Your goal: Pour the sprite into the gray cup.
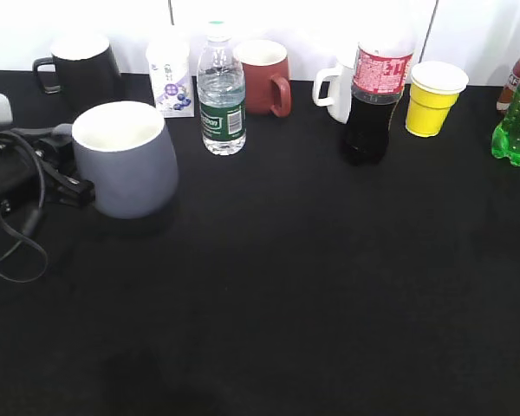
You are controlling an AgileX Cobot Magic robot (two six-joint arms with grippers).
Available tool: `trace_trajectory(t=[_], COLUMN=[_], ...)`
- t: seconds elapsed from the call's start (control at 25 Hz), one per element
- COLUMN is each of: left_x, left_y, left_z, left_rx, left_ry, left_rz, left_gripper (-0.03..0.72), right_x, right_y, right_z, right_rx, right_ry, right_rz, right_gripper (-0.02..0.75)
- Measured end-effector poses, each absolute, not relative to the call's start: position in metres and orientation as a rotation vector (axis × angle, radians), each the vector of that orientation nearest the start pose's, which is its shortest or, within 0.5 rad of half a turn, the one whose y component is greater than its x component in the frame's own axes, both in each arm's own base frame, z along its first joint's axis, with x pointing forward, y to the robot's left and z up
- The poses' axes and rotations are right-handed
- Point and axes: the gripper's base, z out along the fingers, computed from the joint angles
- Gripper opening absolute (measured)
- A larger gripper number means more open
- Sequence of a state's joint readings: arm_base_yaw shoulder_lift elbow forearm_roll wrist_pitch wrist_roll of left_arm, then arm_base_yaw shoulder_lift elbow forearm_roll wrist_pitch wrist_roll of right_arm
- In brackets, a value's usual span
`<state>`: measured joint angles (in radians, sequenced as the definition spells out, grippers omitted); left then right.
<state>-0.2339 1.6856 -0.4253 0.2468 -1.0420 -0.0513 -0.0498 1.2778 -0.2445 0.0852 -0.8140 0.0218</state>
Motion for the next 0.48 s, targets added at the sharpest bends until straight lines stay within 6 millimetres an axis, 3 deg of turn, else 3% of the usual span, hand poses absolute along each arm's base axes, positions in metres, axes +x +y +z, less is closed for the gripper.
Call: trace_trajectory(t=[0.12, 0.24, 0.48], left_x=[0.264, 0.264, 0.264], left_y=[-0.083, -0.084, -0.084], left_z=[0.166, 0.166, 0.168], left_rx=[0.409, 0.408, 0.403], left_ry=[1.648, 1.641, 1.629], left_rz=[-0.313, -0.318, -0.323], left_gripper=[0.068, 0.068, 0.068], right_x=[0.264, 0.312, 0.373], right_y=[-0.02, -0.022, -0.027], right_z=[0.17, 0.158, 0.14], right_rx=[0.157, 0.157, 0.156], right_ry=[1.738, 1.713, 1.691], right_rz=[-0.046, -0.048, -0.077], right_gripper=[0.672, 0.671, 0.669])
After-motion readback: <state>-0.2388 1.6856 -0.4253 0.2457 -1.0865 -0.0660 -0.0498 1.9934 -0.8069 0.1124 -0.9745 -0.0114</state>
